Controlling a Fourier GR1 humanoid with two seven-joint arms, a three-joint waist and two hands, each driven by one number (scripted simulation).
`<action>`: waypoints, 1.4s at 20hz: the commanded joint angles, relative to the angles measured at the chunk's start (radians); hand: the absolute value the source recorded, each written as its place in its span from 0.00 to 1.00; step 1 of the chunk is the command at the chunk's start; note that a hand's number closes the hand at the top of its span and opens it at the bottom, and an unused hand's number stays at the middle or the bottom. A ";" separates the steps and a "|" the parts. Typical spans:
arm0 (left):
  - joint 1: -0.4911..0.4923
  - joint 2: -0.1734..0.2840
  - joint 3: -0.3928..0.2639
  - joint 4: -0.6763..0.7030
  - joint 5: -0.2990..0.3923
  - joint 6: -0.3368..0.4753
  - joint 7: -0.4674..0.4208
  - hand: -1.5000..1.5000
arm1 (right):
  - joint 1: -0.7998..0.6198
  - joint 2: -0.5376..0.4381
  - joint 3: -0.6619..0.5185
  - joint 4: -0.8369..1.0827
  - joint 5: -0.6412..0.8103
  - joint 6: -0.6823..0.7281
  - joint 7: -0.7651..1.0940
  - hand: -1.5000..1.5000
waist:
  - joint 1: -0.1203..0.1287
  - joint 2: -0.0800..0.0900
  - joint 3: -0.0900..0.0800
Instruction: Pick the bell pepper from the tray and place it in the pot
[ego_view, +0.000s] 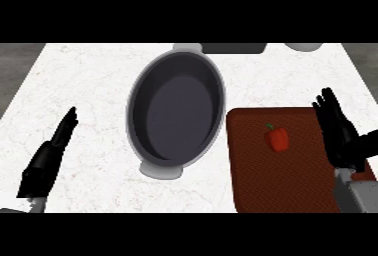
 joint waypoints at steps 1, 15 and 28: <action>0.060 0.012 0.050 -0.058 -0.005 -0.025 0.035 0.50 | 0.046 -0.024 -0.039 -0.035 0.025 -0.016 0.061 1.00 | 0.009 0.000 0.004; 0.052 -0.020 0.066 -0.060 -0.004 0.081 0.230 0.50 | 0.380 -0.133 0.062 -0.181 0.550 -0.539 -0.079 0.00 | -0.005 -0.004 0.004; 0.000 -0.009 0.128 -0.006 -0.003 -0.027 0.213 0.50 | 0.030 -0.364 0.200 -0.337 0.675 0.002 0.715 0.00 | 0.030 0.005 0.002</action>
